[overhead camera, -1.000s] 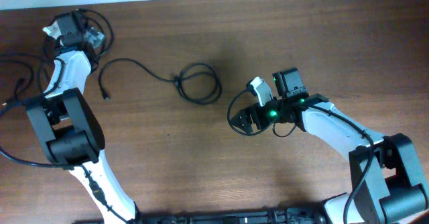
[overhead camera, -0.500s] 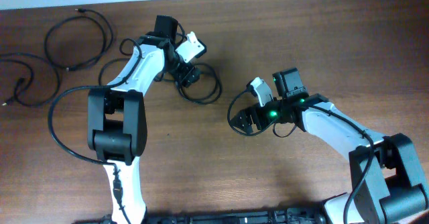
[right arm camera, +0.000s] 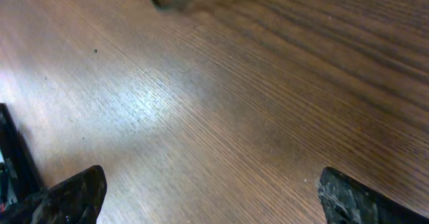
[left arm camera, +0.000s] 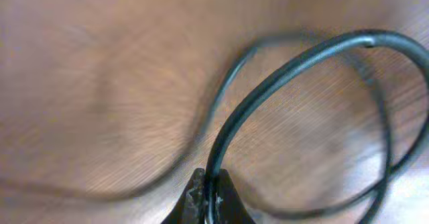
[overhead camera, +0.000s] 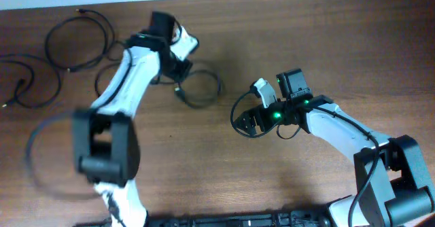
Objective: Untangle cables
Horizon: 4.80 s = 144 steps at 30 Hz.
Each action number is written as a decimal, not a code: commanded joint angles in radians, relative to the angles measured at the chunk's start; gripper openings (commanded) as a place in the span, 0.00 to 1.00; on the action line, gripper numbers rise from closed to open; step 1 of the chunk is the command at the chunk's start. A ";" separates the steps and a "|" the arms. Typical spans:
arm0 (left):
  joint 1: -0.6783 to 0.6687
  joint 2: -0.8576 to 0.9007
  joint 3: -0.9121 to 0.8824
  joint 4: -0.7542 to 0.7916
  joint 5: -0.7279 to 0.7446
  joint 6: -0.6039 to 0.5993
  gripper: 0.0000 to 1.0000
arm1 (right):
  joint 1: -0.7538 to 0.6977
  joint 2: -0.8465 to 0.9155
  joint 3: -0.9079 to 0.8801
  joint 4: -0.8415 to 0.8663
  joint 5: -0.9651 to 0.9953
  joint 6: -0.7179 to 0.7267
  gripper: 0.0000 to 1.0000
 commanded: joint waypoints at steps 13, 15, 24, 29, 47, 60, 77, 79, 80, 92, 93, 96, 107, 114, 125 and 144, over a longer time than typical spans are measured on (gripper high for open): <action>0.558 -1.071 0.048 -0.471 -0.918 -1.011 0.00 | 0.000 -0.001 0.001 0.014 0.006 -0.001 0.98; 0.629 -1.006 0.047 -0.507 -0.838 -1.057 0.00 | 0.000 -0.001 0.001 0.014 0.018 0.000 0.99; 0.616 -0.267 0.047 -0.383 -0.366 -1.215 0.00 | 0.000 -0.001 0.001 0.014 0.032 0.000 0.99; 0.566 -0.060 0.047 -0.298 0.032 -0.922 0.00 | 0.000 -0.001 0.001 0.014 0.032 0.000 0.99; 0.448 -0.111 0.047 -0.344 0.032 -0.208 0.08 | 0.000 -0.001 0.001 0.011 0.032 0.000 0.99; 0.451 -0.109 -0.149 -0.248 -0.308 -0.899 0.99 | 0.000 -0.001 0.001 0.011 0.080 0.000 0.99; 0.707 -0.300 -0.485 -0.109 -0.443 -1.273 0.00 | 0.000 -0.001 0.001 0.007 0.079 0.038 0.99; 0.825 -0.300 -0.485 -0.002 -0.418 -1.275 0.00 | 0.000 -0.001 0.001 0.008 0.080 0.038 0.99; 0.883 -0.300 -0.485 0.062 -0.418 -1.275 0.00 | 0.000 -0.001 0.001 0.008 0.079 0.038 0.99; 0.717 -0.732 -0.382 0.168 0.192 -0.711 0.99 | 0.000 -0.001 0.001 0.011 0.072 0.080 0.99; 0.624 -0.761 -0.383 0.187 0.192 -0.661 0.99 | 0.000 -0.001 0.001 0.011 0.073 0.080 0.99; 0.294 -0.822 -0.383 0.345 0.146 -0.460 0.99 | 0.000 -0.001 0.001 0.011 0.077 0.079 0.99; 0.253 -1.272 -0.383 0.264 0.146 -0.358 0.99 | 0.000 -0.001 0.001 0.011 0.080 0.079 0.99; 0.253 -1.412 -0.385 -0.184 0.146 -0.358 0.99 | 0.000 -0.001 0.001 0.011 0.080 0.079 0.99; 0.190 -1.984 -0.384 -0.836 0.173 -0.370 0.99 | 0.000 -0.001 0.001 0.011 0.080 0.079 0.99; 0.190 -2.050 -0.914 0.163 -0.161 -0.370 0.99 | 0.000 -0.001 0.001 0.011 0.080 0.079 0.99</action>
